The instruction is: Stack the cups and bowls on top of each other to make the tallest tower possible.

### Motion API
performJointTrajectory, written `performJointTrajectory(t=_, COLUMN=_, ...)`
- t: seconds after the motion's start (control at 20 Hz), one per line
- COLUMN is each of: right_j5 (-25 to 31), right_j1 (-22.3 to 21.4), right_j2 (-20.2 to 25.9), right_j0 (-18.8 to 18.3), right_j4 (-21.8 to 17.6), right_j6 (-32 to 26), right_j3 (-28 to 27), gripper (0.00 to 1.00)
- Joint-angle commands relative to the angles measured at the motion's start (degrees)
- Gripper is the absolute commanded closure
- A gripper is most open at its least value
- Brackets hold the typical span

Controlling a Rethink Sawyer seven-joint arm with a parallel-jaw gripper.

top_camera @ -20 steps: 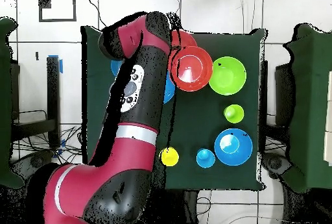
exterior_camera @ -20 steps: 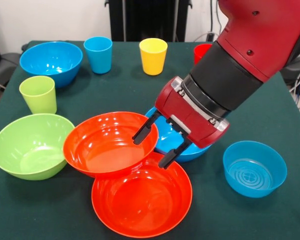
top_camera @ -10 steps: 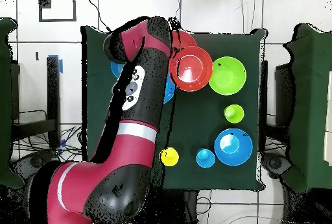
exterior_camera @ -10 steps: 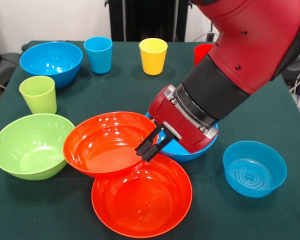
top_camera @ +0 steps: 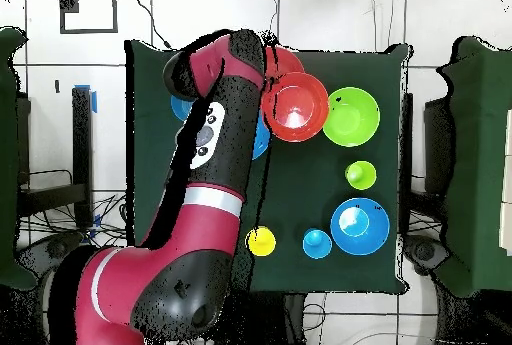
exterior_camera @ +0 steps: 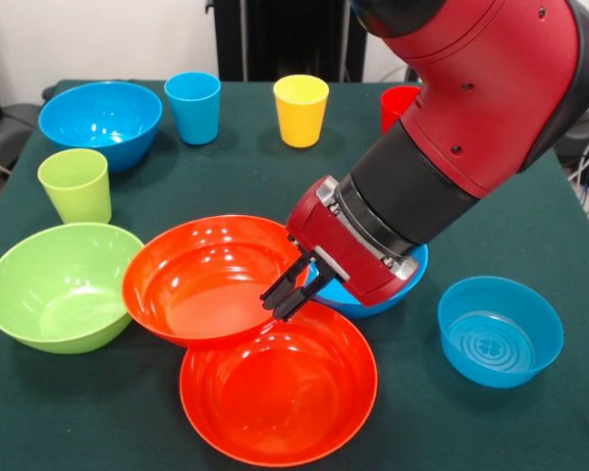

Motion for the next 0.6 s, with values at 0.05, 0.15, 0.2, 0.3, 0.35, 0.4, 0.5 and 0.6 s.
performJointTrajectory(t=0.05, right_j5=0.5, right_j1=-0.01, right_j2=4.08, right_j0=-1.24, right_j4=-0.68, right_j6=-2.21, right_j3=4.46, gripper=1.0)
performJointTrajectory(t=0.15, right_j5=0.64, right_j1=-0.06, right_j2=4.11, right_j0=-1.37, right_j4=-0.62, right_j6=-2.4, right_j3=4.33, gripper=1.0)
performJointTrajectory(t=0.2, right_j5=0.67, right_j1=-0.13, right_j2=3.97, right_j0=-1.32, right_j4=-0.66, right_j6=-2.2, right_j3=4.35, gripper=1.0)
performJointTrajectory(t=0.3, right_j5=0.4, right_j1=-0.28, right_j2=3.85, right_j0=-1.26, right_j4=-0.65, right_j6=-1.62, right_j3=4.59, gripper=1.0)
performJointTrajectory(t=0.35, right_j5=0.37, right_j1=-0.3, right_j2=3.81, right_j0=-1.24, right_j4=-0.64, right_j6=-1.41, right_j3=4.61, gripper=1.0)
performJointTrajectory(t=0.4, right_j5=0.33, right_j1=-0.31, right_j2=3.77, right_j0=-1.23, right_j4=-0.63, right_j6=-1.2, right_j3=4.63, gripper=1.0)
performJointTrajectory(t=0.5, right_j5=0.02, right_j1=-0.44, right_j2=3.7, right_j0=-1.25, right_j4=-0.75, right_j6=-1.31, right_j3=4.7, gripper=0.0)
performJointTrajectory(t=0.6, right_j5=0.1, right_j1=0.04, right_j2=3.64, right_j0=-1.54, right_j4=-0.75, right_j6=-1.37, right_j3=3.71, gripper=0.0)
